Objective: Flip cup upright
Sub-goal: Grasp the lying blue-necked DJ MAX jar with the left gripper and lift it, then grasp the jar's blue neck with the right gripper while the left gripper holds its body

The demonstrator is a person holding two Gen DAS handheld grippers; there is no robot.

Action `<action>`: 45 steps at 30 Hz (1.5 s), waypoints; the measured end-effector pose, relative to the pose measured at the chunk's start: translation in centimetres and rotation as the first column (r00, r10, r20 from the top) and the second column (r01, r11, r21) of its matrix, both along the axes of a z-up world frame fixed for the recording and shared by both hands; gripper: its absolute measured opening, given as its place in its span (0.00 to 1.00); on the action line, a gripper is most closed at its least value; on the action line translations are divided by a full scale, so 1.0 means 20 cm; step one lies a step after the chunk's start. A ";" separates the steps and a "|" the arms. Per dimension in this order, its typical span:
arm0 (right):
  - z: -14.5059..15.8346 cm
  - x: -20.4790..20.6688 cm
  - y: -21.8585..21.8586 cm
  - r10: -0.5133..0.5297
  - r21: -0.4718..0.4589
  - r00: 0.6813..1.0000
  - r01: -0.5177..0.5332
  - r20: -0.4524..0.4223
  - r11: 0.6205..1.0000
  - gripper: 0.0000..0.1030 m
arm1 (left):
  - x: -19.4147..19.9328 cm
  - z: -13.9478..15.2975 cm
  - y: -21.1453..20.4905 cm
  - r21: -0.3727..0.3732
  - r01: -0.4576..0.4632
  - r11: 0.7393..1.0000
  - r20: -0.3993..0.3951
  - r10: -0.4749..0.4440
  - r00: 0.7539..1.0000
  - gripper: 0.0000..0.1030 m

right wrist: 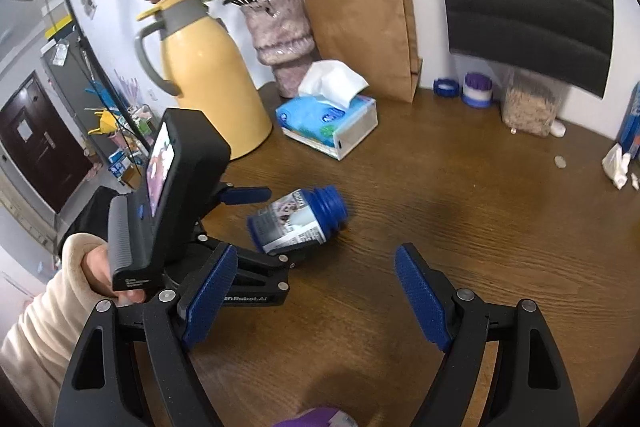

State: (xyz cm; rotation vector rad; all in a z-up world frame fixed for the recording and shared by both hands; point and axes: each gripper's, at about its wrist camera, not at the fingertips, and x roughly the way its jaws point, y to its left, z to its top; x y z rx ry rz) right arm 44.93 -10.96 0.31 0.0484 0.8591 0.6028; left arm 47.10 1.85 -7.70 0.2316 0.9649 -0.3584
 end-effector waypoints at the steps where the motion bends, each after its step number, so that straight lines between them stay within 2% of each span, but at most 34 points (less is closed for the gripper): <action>1: -0.01 0.03 0.00 -0.004 0.002 1.000 0.004 -0.009 1.000 0.83 | 0.03 -0.03 0.00 0.011 0.002 1.000 -0.022 -0.002 1.000 0.76; 3: -0.04 0.07 -0.01 -0.015 0.008 0.999 0.015 -0.031 1.000 0.83 | 0.06 -0.08 0.00 0.017 -0.003 1.000 -0.063 0.004 0.998 0.63; 4: -0.05 0.09 -0.02 -0.017 0.016 0.999 0.018 -0.044 1.000 0.83 | 0.07 -0.10 0.00 0.012 -0.010 1.000 -0.070 0.011 0.997 0.60; 10: -0.11 0.21 -0.01 -0.013 0.041 0.994 0.018 -0.104 0.999 0.83 | 0.04 -0.07 0.04 -0.055 -0.038 0.998 0.006 0.038 0.999 0.59; 14: -0.10 0.25 -0.01 -0.015 0.090 0.993 0.026 -0.121 0.996 0.83 | -0.04 0.08 0.08 -0.159 -0.039 0.987 0.075 0.052 0.996 0.59; 18: -0.05 0.26 -0.03 -0.001 0.189 0.992 0.025 -0.129 0.982 0.83 | -0.13 0.22 0.12 -0.231 -0.048 0.972 0.114 0.076 0.991 0.59; 22: 0.00 0.26 -0.03 0.016 0.279 0.990 0.023 -0.138 0.960 0.83 | -0.23 0.35 0.14 -0.315 -0.027 0.949 0.191 0.091 0.977 0.59; 24: 0.02 0.26 -0.01 0.029 0.324 0.989 0.019 -0.144 0.946 0.83 | -0.28 0.39 0.13 -0.316 -0.017 0.948 0.227 0.093 0.970 0.59; 30: 0.02 0.27 0.07 0.129 0.501 0.974 -0.020 -0.185 0.865 0.83 | -0.37 0.43 0.10 -0.275 0.006 0.961 0.274 0.073 0.959 0.59; 35: -0.09 0.28 0.13 0.148 0.546 0.958 0.010 -0.245 0.837 0.83 | -0.43 0.39 0.10 -0.258 0.012 0.966 0.291 0.066 0.955 0.59; 37: -0.09 0.26 0.15 0.138 0.536 0.962 0.010 -0.235 0.844 0.75 | -0.45 0.37 0.10 -0.248 0.010 0.969 0.299 0.067 0.952 0.59; 39: -0.08 0.22 0.17 0.125 0.518 0.973 -0.005 -0.196 0.855 0.53 | -0.46 0.36 0.10 -0.242 0.008 0.970 0.294 0.066 0.954 0.58; 45: -0.02 0.04 0.21 0.057 0.398 0.998 -0.048 -0.012 0.916 0.53 | -0.52 0.33 0.11 -0.287 0.020 0.958 0.291 0.068 0.954 0.58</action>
